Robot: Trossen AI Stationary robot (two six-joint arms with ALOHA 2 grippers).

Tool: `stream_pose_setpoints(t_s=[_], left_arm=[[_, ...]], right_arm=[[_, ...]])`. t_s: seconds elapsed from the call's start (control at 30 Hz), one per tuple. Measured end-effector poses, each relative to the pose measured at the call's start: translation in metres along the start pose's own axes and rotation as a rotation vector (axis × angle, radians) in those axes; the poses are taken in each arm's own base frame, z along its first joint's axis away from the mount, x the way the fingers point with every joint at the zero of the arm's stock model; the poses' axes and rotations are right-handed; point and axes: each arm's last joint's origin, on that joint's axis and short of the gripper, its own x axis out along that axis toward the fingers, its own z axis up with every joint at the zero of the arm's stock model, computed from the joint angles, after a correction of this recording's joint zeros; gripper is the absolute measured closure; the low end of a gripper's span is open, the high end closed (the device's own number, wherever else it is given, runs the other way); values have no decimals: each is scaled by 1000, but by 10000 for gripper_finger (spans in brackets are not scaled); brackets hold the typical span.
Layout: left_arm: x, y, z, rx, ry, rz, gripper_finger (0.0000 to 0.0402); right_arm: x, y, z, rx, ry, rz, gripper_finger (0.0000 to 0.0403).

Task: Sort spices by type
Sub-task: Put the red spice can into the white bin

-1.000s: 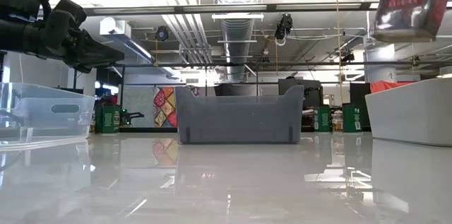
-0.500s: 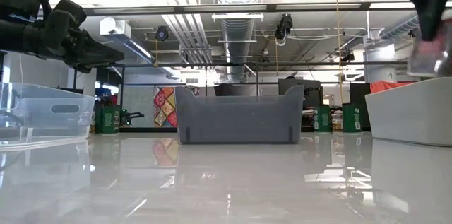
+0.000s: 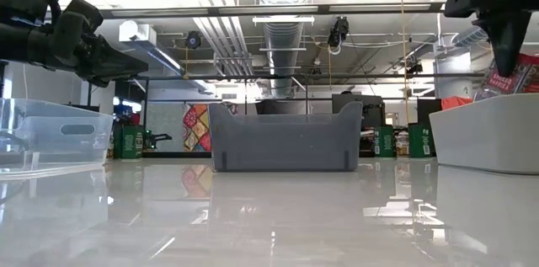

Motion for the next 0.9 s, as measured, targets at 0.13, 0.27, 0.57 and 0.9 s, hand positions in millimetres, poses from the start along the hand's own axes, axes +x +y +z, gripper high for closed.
stream_pose_setpoints(t_s=[0.13, 0.27, 0.57, 0.9], left_arm=[[0, 0, 0, 0, 0, 0, 401], [0, 0, 0, 0, 0, 0, 401], [0, 0, 0, 0, 0, 0, 401], [0, 0, 0, 0, 0, 0, 401]], right_arm=[[-7, 3, 0, -2, 19, 22, 184], [-15, 5, 0, -14, 52, 37, 183], [-9, 7, 8, 7, 85, -13, 185], [3, 15, 25, -25, 160, -46, 182]])
